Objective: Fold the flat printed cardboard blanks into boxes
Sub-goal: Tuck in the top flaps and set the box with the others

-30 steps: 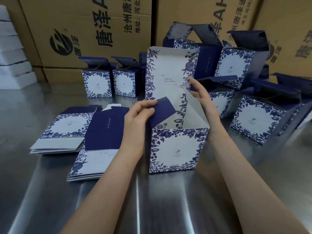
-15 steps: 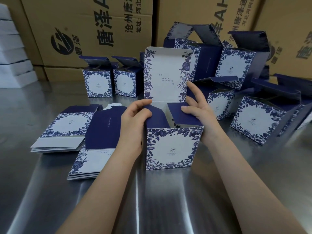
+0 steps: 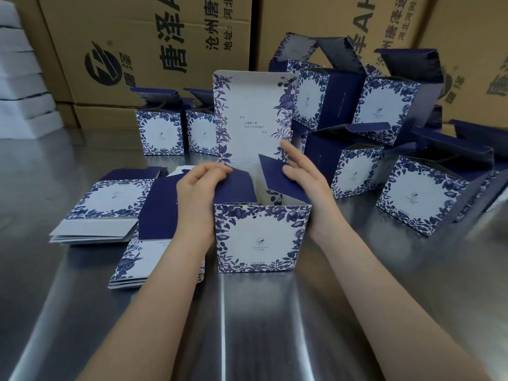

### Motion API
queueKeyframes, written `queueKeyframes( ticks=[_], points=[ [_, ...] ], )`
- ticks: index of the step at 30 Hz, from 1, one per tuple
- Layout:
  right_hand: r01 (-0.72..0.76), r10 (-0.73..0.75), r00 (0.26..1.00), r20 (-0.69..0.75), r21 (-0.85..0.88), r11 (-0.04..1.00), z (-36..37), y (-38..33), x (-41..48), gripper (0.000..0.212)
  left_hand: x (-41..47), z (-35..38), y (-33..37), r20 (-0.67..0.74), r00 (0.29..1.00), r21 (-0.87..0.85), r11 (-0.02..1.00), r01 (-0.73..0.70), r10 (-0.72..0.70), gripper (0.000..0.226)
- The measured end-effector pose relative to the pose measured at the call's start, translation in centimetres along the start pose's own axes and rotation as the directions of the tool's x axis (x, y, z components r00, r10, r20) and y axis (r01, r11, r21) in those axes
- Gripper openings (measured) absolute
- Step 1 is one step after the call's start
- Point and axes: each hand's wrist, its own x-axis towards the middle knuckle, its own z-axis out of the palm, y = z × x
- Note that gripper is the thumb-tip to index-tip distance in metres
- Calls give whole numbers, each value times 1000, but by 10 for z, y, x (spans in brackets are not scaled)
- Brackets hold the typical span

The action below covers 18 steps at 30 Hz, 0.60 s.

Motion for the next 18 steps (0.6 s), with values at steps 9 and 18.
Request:
queueKeyframes(
  ticks=[9,18],
  points=[
    [-42,39,999,-37,-84,996,-2,2,2,28,1,-2,-2,53,999,2,1000,-11,11,33],
    [-56,37,997,-67,-304,951,-7,5,11,34,2,-3,-6,146,989,-6,1000,-15,15,19]
  ],
)
